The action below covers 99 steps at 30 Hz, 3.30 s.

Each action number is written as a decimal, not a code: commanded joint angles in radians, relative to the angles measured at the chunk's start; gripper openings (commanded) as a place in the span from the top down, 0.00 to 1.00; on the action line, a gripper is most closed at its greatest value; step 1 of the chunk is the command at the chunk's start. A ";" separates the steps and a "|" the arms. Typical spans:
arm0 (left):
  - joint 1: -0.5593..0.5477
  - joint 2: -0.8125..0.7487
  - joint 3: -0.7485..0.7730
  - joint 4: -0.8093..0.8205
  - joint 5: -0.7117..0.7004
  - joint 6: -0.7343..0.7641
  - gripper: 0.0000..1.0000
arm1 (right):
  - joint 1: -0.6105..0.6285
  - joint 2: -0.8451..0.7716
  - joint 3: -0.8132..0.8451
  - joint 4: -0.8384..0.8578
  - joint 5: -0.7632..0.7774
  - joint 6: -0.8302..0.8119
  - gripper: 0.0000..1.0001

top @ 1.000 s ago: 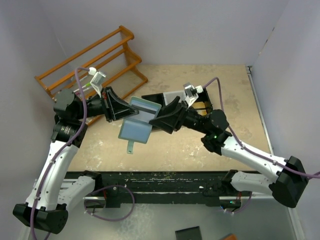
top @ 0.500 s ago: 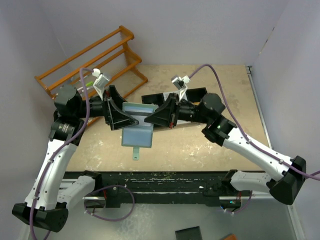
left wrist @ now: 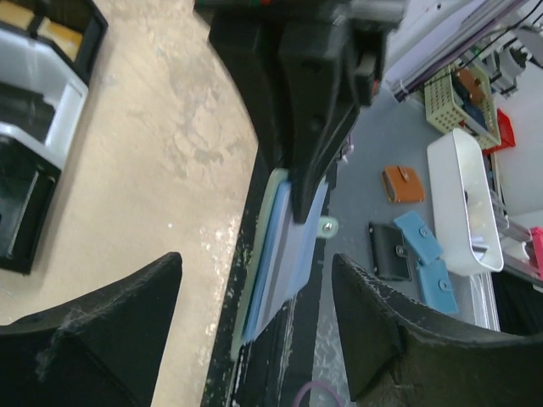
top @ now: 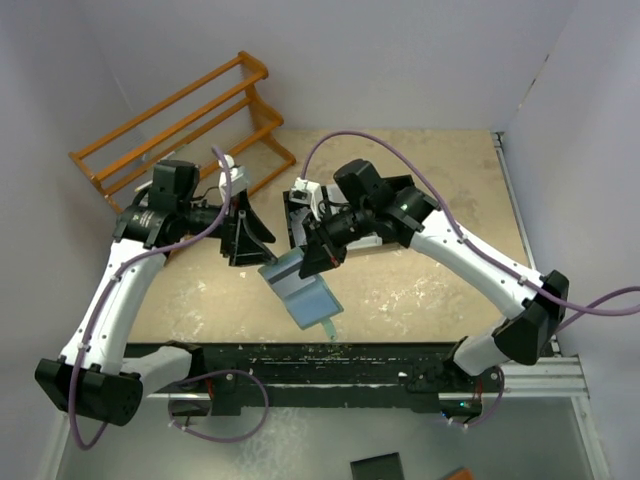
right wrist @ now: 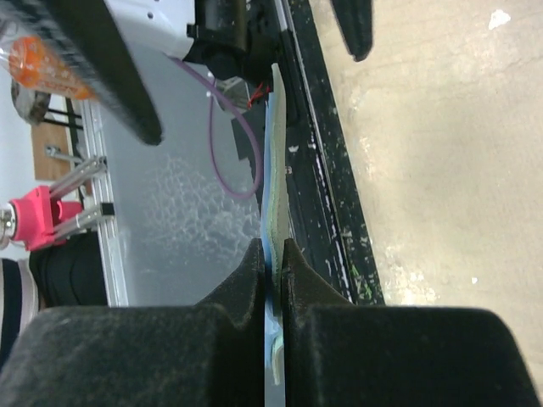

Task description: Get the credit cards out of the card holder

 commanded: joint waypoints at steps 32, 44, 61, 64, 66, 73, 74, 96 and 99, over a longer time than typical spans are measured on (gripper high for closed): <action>-0.035 -0.167 -0.205 0.545 0.100 -0.516 1.00 | -0.085 -0.184 -0.160 0.638 -0.083 0.364 0.36; -0.038 -0.241 -0.311 0.942 0.038 -0.930 1.00 | -0.093 -0.346 -0.451 1.202 -0.003 0.687 0.46; -0.039 -0.229 -0.332 0.868 0.148 -0.863 0.52 | -0.080 -0.245 -0.190 0.725 -0.134 0.431 1.00; -0.040 -0.219 -0.325 0.844 0.165 -0.843 0.48 | -0.066 -0.211 -0.126 0.596 -0.139 0.352 1.00; -0.040 -0.218 -0.319 0.832 0.168 -0.837 0.45 | -0.064 -0.186 -0.088 0.524 -0.140 0.307 1.00; -0.040 -0.216 -0.273 0.702 0.131 -0.712 0.41 | -0.051 -0.136 -0.023 0.385 -0.124 0.239 1.00; -0.039 -0.212 -0.270 0.679 0.121 -0.686 0.43 | -0.048 -0.135 -0.020 0.380 -0.120 0.239 1.00; -0.039 -0.205 -0.290 0.710 0.122 -0.793 1.00 | -0.143 -0.177 0.008 0.463 -0.062 0.394 0.39; -0.034 -0.207 -0.279 0.738 0.090 -0.835 1.00 | -0.208 -0.273 -0.010 0.450 0.056 0.399 0.16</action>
